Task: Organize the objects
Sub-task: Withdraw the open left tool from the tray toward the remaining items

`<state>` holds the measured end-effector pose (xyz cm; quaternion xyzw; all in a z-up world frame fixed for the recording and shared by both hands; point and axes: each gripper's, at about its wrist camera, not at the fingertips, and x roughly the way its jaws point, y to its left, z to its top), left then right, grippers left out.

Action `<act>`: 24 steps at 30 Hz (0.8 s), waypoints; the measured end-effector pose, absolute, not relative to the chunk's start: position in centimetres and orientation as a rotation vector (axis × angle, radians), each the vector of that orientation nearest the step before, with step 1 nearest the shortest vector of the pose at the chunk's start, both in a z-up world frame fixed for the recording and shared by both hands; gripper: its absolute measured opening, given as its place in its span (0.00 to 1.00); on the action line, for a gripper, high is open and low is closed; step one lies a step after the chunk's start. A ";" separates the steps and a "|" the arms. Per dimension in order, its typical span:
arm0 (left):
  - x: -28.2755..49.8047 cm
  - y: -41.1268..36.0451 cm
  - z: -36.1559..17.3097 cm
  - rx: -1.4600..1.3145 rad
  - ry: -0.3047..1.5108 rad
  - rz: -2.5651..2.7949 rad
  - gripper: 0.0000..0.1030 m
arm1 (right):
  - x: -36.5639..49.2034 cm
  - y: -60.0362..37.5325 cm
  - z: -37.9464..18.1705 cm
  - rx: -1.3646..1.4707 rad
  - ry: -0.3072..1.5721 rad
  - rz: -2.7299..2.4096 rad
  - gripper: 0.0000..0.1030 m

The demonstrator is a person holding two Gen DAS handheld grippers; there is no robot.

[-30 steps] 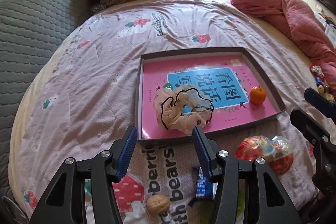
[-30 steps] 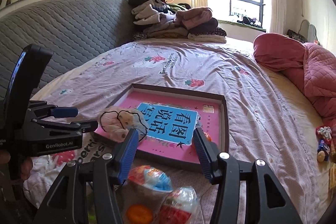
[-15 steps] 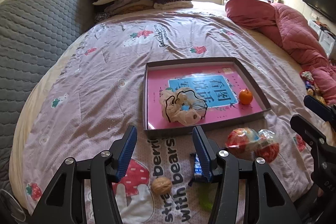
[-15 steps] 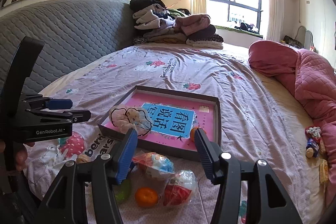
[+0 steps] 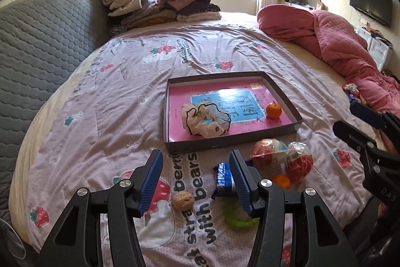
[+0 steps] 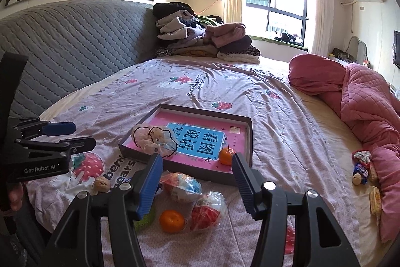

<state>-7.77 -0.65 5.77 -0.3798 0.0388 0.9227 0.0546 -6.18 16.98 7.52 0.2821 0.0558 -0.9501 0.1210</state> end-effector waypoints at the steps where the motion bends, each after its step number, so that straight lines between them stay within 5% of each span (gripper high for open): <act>1: -7.5 -0.6 5.7 -1.147 0.121 2.803 0.55 | -6.1 17.1 7.5 0.823 0.167 -2.777 0.55; 24: -5.5 -0.8 0.5 -1.249 0.069 2.754 0.55 | -4.1 18.1 4.0 0.931 0.195 -2.777 0.55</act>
